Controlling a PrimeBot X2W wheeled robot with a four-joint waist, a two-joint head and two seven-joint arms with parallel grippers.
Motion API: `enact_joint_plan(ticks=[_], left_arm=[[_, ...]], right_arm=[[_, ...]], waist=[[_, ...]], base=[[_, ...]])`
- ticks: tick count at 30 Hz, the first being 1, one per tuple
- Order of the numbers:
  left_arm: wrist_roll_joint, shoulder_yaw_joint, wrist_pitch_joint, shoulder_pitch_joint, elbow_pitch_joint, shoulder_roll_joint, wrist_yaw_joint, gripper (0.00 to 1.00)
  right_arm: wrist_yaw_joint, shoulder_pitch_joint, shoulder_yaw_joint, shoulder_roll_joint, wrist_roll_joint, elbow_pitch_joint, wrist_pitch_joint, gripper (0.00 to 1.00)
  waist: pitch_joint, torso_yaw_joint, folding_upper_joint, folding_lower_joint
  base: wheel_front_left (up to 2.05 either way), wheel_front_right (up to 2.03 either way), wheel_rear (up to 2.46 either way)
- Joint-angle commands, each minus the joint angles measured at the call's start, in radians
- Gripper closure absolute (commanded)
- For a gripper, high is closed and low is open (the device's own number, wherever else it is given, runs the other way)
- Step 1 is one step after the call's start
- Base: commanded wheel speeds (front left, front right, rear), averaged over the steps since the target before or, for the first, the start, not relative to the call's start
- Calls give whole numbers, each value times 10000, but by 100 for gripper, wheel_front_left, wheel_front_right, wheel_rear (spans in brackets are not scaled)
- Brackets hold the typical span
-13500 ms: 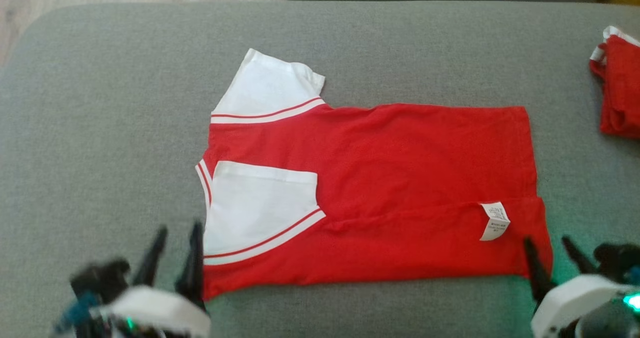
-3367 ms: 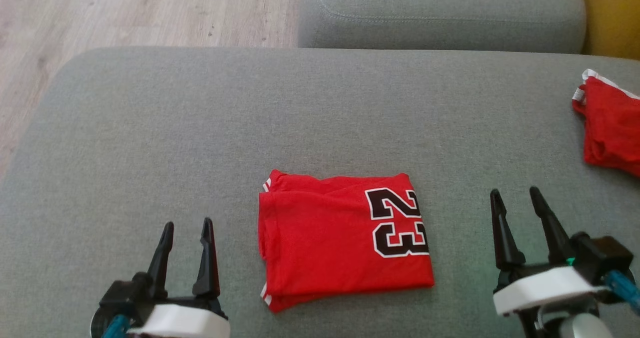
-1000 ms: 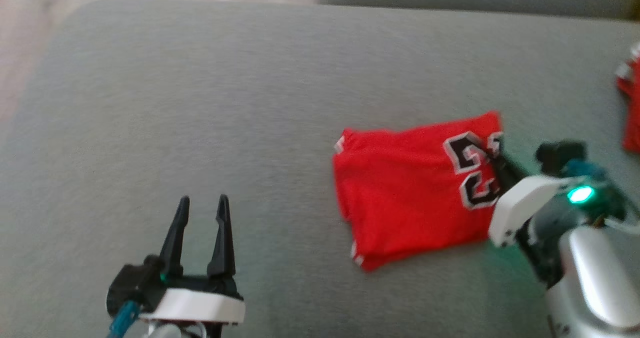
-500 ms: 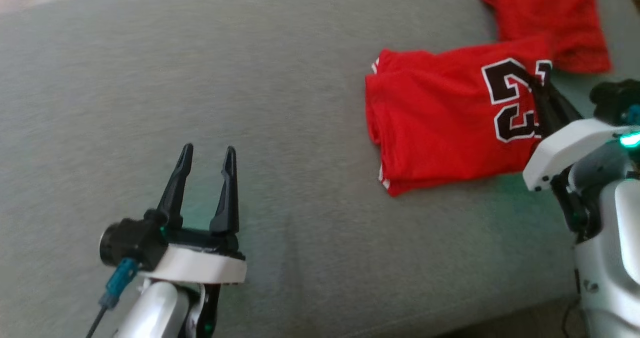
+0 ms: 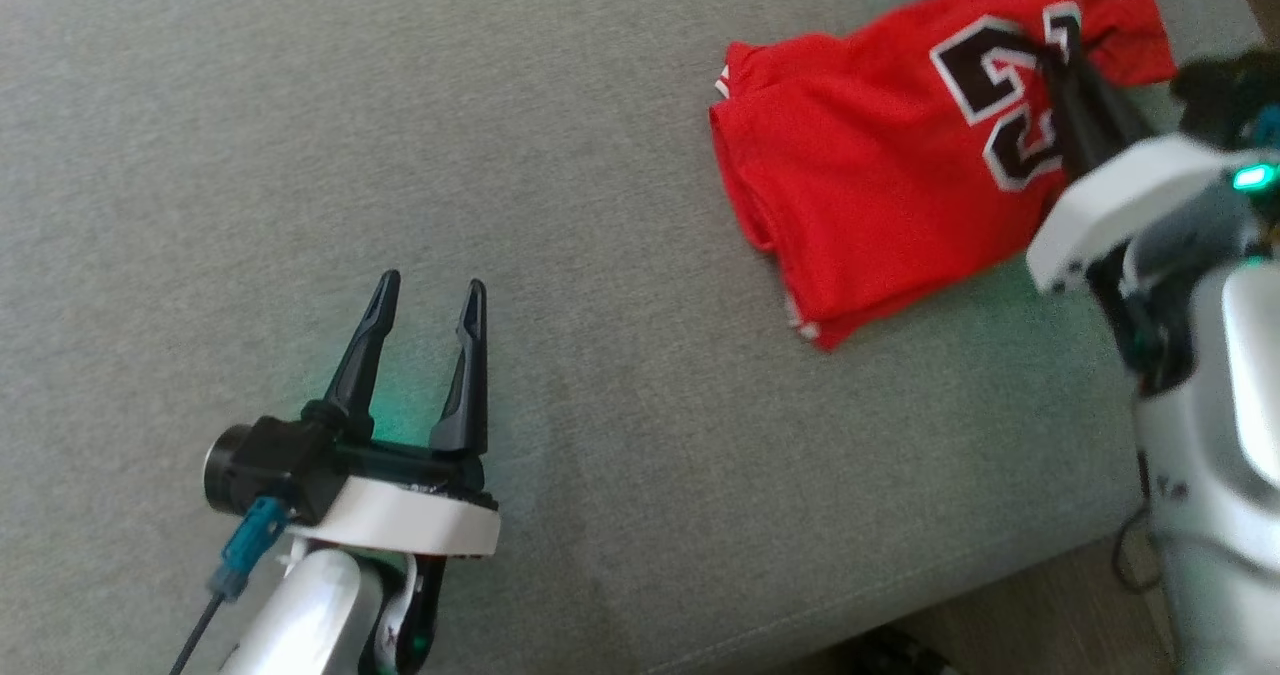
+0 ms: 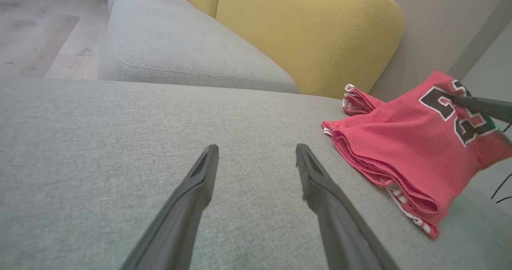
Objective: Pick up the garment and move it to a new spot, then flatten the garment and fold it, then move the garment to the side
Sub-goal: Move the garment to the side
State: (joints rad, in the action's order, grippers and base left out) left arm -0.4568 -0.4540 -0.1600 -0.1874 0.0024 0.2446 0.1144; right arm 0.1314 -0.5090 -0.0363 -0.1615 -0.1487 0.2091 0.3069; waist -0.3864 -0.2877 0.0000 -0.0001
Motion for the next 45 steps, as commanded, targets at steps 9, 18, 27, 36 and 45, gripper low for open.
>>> enact_joint_plan(ticks=[9,18,27,36,45], left_arm=[[-118,296,-324,-336,-117,-18,65,0],[-161,176,-513,-398,56,-201,0,0],[-144,170,-573,-516,117,-157,4,0],[-143,123,-584,-545,146,-121,46,0],[-213,209,-602,-555,138,-46,126,0]], right_arm=[[-7,-2375,157,-401,56,517,549,100],[-7,-3109,1034,-1794,367,1059,1024,100],[-7,-3363,2476,-2663,999,1799,1004,100],[-7,-3398,3120,-2222,1908,2407,40,0],[-7,-3338,2369,-1872,1603,2283,-530,0]], waist=[[47,738,0,1],[-72,1363,0,1],[-398,1831,0,1],[-445,1939,0,1],[-123,1934,0,1]], base=[[0,0,0],[0,0,0],[0,0,0],[0,0,0],[0,0,0]])
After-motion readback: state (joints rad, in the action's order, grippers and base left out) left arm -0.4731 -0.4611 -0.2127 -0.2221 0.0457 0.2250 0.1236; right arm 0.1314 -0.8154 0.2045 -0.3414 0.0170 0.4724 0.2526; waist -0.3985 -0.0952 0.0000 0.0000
